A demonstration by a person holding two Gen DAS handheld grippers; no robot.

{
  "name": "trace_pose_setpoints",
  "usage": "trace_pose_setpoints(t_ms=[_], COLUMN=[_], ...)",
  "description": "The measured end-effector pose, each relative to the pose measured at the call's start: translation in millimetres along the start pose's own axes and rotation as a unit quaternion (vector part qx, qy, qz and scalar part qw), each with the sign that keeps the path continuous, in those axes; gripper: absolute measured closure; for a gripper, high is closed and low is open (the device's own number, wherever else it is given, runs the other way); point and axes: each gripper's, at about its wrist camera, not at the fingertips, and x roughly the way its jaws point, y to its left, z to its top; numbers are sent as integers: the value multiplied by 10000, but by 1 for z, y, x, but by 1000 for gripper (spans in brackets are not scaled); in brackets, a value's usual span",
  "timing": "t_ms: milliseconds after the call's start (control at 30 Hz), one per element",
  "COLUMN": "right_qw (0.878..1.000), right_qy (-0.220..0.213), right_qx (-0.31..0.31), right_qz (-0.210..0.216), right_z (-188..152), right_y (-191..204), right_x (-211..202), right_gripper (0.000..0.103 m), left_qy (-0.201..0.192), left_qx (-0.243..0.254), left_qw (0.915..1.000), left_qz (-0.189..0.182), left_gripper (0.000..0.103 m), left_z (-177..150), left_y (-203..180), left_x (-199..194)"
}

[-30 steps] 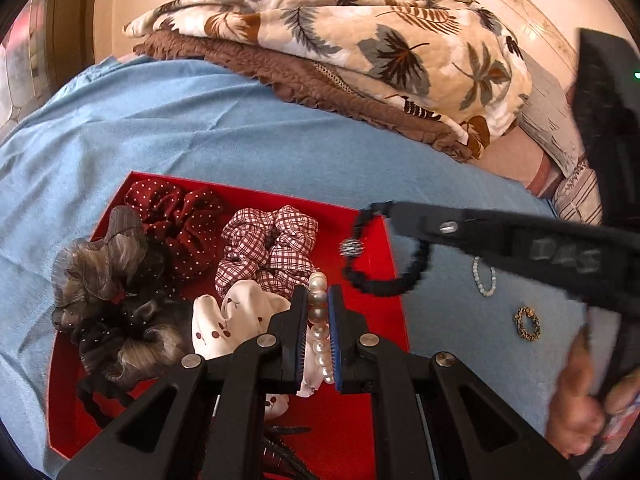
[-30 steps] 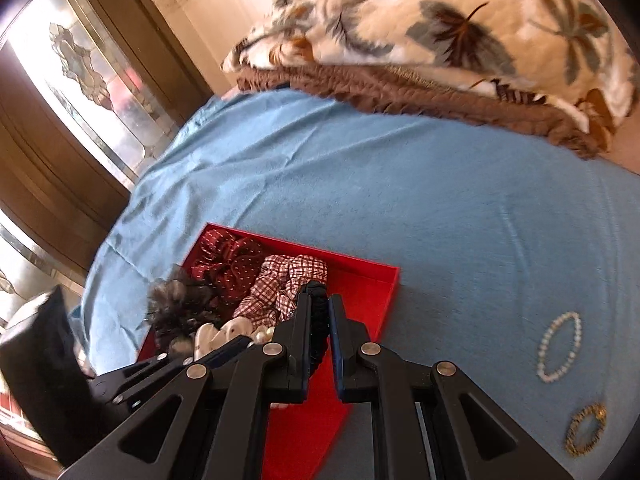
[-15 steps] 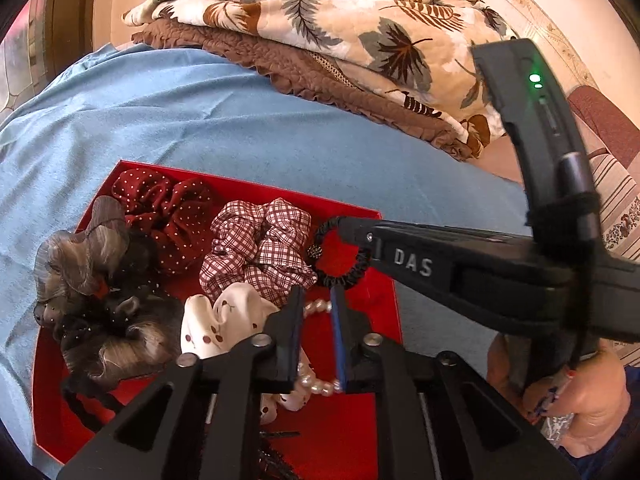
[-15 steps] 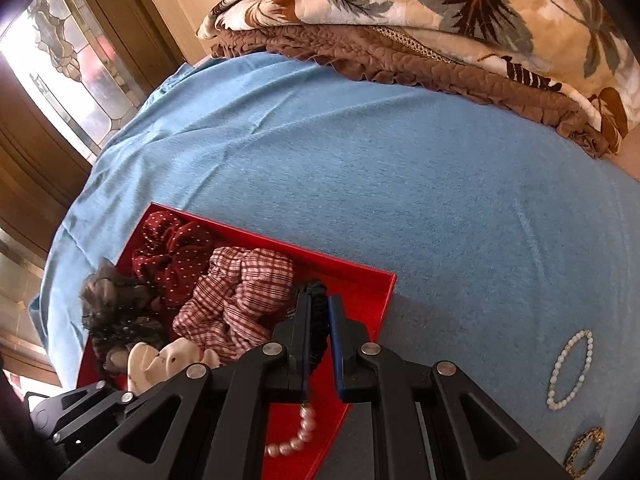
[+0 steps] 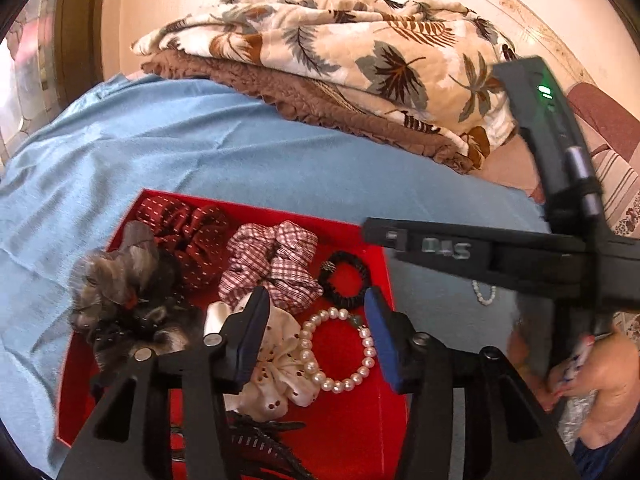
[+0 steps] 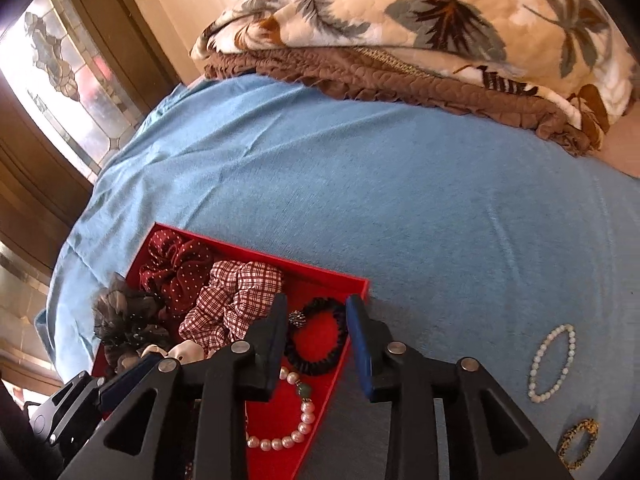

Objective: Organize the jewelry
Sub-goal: 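Move both tools back over the remaining bracelets on the sheet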

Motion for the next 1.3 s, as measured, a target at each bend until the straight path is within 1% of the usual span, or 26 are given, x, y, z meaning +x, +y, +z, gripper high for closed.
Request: trace_pose_setpoints(t_ms=[67,367,567,767,967,1033,1100,1300], right_qw=[10000,9995,9985,9968,9949,9940,9929,9888], right_qy=[-48,-109,-157,-182,-235,-252,-265,-347], right_qx=[60,242,371,453,535,578,635,975], right_qz=[-6,-153,-358,-631,-824,-899,-971,-1079], right_z=[-2,-29,-49,-69,-85,-92,-100,-126], right_y=[-4,-32,-54,-76,-96,-103,-112,-150], right_x=[-8,-41,-61,-78,-98,-103,-108,-124], right_gripper=[71,70,70,70,70,65,64,64], left_qy=[-58,-258,-350,-428,-461,-472,-465,-441], left_qx=[-39,-114,-64,87,171,190,211,341], left_qw=[9999,9986,9975,9962,9954,9950,9948,9951], left_qz=[102,445,605,759,822,862,879,821], left_gripper=[51,50,50,50,50,50,50,50], left_z=[1,0,-4,-9,-13,-14,-16,-25], left_y=[3,12,10,3,-2,-3,-4,-16], left_x=[-3,-16,-22,-25,-27,-28,-28,-32])
